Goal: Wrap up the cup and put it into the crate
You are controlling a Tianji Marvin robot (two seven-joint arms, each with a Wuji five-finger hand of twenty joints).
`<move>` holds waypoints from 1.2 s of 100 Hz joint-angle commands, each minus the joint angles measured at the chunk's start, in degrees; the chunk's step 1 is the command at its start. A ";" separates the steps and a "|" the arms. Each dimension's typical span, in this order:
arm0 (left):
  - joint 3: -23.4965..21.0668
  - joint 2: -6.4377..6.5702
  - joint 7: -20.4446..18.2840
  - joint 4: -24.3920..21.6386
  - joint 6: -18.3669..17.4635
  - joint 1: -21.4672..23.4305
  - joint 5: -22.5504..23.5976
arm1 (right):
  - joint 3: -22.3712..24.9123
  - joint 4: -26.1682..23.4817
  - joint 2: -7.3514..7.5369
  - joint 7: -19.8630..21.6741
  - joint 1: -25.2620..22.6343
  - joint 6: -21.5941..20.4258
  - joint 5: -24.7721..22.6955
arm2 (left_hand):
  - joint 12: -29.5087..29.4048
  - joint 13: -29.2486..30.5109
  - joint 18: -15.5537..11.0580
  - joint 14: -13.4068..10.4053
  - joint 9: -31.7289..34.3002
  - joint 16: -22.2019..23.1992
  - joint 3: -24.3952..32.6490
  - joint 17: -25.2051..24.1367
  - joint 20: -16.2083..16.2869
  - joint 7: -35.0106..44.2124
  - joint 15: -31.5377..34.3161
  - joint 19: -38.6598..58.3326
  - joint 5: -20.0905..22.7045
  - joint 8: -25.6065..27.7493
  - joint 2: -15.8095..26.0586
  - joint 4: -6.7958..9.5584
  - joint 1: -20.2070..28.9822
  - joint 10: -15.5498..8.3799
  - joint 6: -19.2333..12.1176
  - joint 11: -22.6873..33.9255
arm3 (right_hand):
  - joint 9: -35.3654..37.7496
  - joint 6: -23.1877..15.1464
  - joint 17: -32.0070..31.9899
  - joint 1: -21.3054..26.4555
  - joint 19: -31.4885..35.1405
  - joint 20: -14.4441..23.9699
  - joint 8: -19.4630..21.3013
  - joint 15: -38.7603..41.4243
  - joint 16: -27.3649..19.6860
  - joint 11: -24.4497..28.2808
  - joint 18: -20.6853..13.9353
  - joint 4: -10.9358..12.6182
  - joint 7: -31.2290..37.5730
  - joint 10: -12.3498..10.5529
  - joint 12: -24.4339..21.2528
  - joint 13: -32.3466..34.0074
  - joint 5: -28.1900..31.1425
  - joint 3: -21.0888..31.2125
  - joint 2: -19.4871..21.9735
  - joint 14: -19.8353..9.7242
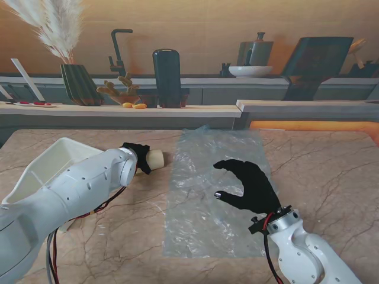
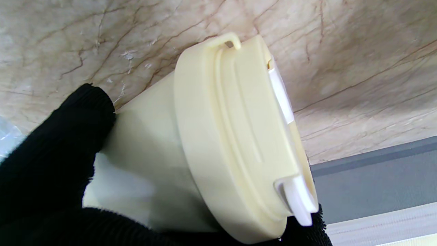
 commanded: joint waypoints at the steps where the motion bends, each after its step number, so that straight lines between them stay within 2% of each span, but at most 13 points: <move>1: 1.27 -0.92 -0.88 1.44 -0.24 3.46 -0.41 | -0.09 -0.25 -0.32 -0.24 -0.26 -0.24 0.02 | 11.19 5.85 2.21 1.31 12.02 6.62 11.65 2.91 5.22 12.34 7.62 8.49 9.72 4.62 1.38 -1.44 16.82 -3.88 -9.03 3.59 | 0.60 -0.81 0.03 0.34 0.95 1.14 0.66 0.55 0.52 -0.10 0.67 2.27 0.16 -0.44 0.23 1.79 0.76 -1.04 1.81 0.11; 4: 1.03 -1.00 -0.25 1.55 -0.26 3.73 -0.33 | -0.08 -0.26 -0.33 -0.32 -0.28 -0.20 0.00 | 18.96 9.40 2.31 1.26 18.35 10.51 11.33 5.83 7.88 16.50 12.66 13.17 11.43 5.82 -1.20 -1.99 20.75 -5.07 -10.74 1.33 | 0.63 -0.81 0.05 0.39 0.95 1.14 0.65 0.52 0.51 -0.11 0.63 2.29 0.15 -0.39 0.23 1.74 0.76 -1.05 1.91 0.12; 6: 0.78 -1.02 0.21 1.60 -0.31 3.95 -0.27 | -0.08 -0.27 -0.34 -0.38 -0.30 -0.18 -0.02 | 20.53 11.04 2.39 1.27 20.19 11.95 11.75 7.33 9.15 18.36 14.78 15.58 12.24 6.28 -1.96 -1.99 21.43 -5.38 -11.53 1.53 | 0.61 -0.82 0.04 0.38 0.95 1.14 0.64 0.52 0.52 -0.13 0.66 2.29 0.14 -0.42 0.22 1.76 0.77 -1.08 1.91 0.17; 13: -0.62 -0.98 1.65 1.55 -0.94 4.79 -0.20 | -0.05 -0.31 -0.38 -0.73 -0.39 -0.09 -0.16 | 21.44 14.11 2.19 1.79 21.48 17.65 13.29 10.70 12.62 22.51 18.59 20.62 13.12 6.31 -2.74 -1.81 21.40 -4.95 -12.63 2.66 | 0.78 -0.85 0.10 0.34 0.99 1.14 0.59 0.57 0.55 -0.11 0.62 2.30 0.15 -0.35 0.23 1.88 0.89 -1.17 2.06 0.19; 23: -3.26 -0.09 2.60 -0.35 -1.46 6.06 0.47 | 0.09 -0.45 -0.43 -1.21 -0.66 0.03 -0.39 | 21.84 16.80 1.95 1.66 22.34 20.49 15.07 13.58 14.15 24.43 19.77 22.56 14.25 6.50 -3.49 -1.40 20.57 -4.23 -13.13 3.30 | 0.86 -0.92 0.13 0.37 1.01 1.13 0.52 0.58 0.56 -0.15 0.69 2.33 0.12 -0.35 0.22 1.96 0.98 -1.25 2.23 0.16; 37: -10.45 2.30 4.66 -7.13 -1.77 9.58 4.18 | 0.52 -0.65 -0.54 -2.26 -1.23 0.04 -0.90 | 22.63 18.22 2.13 1.64 22.66 21.88 16.42 15.00 15.39 25.23 20.35 23.51 14.90 6.45 -3.87 -1.08 20.16 -3.68 -13.43 3.86 | 1.15 -0.97 0.18 0.49 1.03 1.11 0.44 0.59 0.57 -0.11 0.76 2.37 0.16 -0.31 0.24 2.03 1.25 -1.33 2.34 0.18; 45: -15.22 3.44 6.45 -11.40 -3.31 12.03 7.12 | 0.82 -0.75 -0.61 -2.95 -1.59 -0.02 -1.24 | 23.39 19.08 1.68 1.74 22.50 23.52 17.20 16.21 17.10 25.37 21.08 24.50 14.79 6.35 -3.96 -1.07 20.03 -3.58 -13.12 3.89 | 1.40 -0.96 0.24 0.48 1.06 1.11 0.40 0.61 0.59 -0.06 0.73 2.38 0.23 -0.23 0.26 2.11 1.57 -1.40 2.43 0.25; 56: -20.58 4.88 6.86 -17.92 -5.56 15.05 11.25 | 1.19 -0.87 -0.71 -3.70 -2.04 0.02 -1.47 | 23.63 19.35 1.56 1.60 22.49 23.84 17.30 16.76 17.61 25.40 21.29 24.78 14.65 6.37 -3.85 -1.08 19.98 -3.54 -13.05 4.00 | 1.65 -1.02 0.24 0.57 1.05 1.08 0.33 0.62 0.60 -0.05 0.81 2.40 0.26 -0.26 0.27 2.18 1.94 -1.45 2.56 0.23; 79: -28.35 6.69 3.59 -32.54 -9.70 21.40 16.10 | 2.60 -1.57 -0.96 -7.74 -4.15 -0.92 -3.99 | 23.75 20.52 1.90 1.91 22.24 24.35 16.82 19.20 19.00 24.56 22.18 26.09 14.49 5.94 -3.57 -1.08 20.33 -2.97 -11.99 3.58 | 1.82 -1.07 0.23 0.61 1.03 1.05 0.16 0.57 0.59 -0.15 0.78 2.42 0.20 -0.31 0.28 2.17 2.33 -1.65 2.72 0.19; 88: -28.95 6.79 2.17 -36.99 -10.61 23.20 15.56 | 3.47 -1.84 -1.15 -10.86 -5.42 -1.41 -5.67 | 24.08 21.94 1.56 1.63 22.09 25.55 16.10 22.14 21.54 23.94 25.69 30.21 14.48 6.04 -3.29 -0.88 20.85 -2.68 -11.50 3.19 | 1.91 -1.12 0.36 0.69 1.09 1.07 0.15 0.64 0.62 -0.10 0.87 2.44 0.25 -0.28 0.32 2.31 2.48 -1.68 2.69 0.25; 98: -27.48 6.73 0.41 -40.30 -11.23 23.92 13.64 | 4.67 -2.11 -1.35 -14.63 -7.12 -1.91 -7.69 | 24.33 23.26 1.25 1.08 22.03 26.88 15.44 24.04 23.30 23.33 28.08 32.82 14.42 6.40 -2.99 -0.65 21.29 -2.13 -10.75 2.83 | 1.88 -1.07 0.32 0.70 1.07 1.05 0.11 0.64 0.63 -0.13 0.82 2.44 0.23 -0.28 0.33 2.28 2.46 -1.71 2.70 0.22; 108: -23.52 6.60 -1.29 -42.23 -11.46 23.55 11.64 | 5.80 -2.12 -1.57 -19.11 -8.75 -1.95 -9.83 | 24.33 23.79 0.99 0.45 21.91 27.27 15.04 24.84 23.62 22.72 28.44 33.32 14.19 6.42 -2.70 -0.70 21.32 -1.89 -10.12 2.57 | 2.08 -0.99 0.47 0.72 1.15 1.06 0.08 0.70 0.64 -0.06 0.96 2.44 0.29 -0.19 0.35 2.39 2.70 -1.71 2.52 0.39; 120: -17.47 5.84 -1.06 -41.96 -12.10 22.18 9.12 | 6.86 -2.06 -1.75 -22.39 -10.20 -1.90 -11.19 | 24.36 23.94 0.93 0.29 21.73 27.52 14.60 25.12 23.73 22.23 28.47 33.45 14.04 6.53 -2.37 -0.76 21.45 -1.72 -9.68 2.32 | 2.03 -1.04 0.39 0.62 1.12 1.03 -0.01 0.66 0.62 -0.19 0.90 2.43 0.17 -0.14 0.30 2.34 2.76 -1.71 2.62 0.35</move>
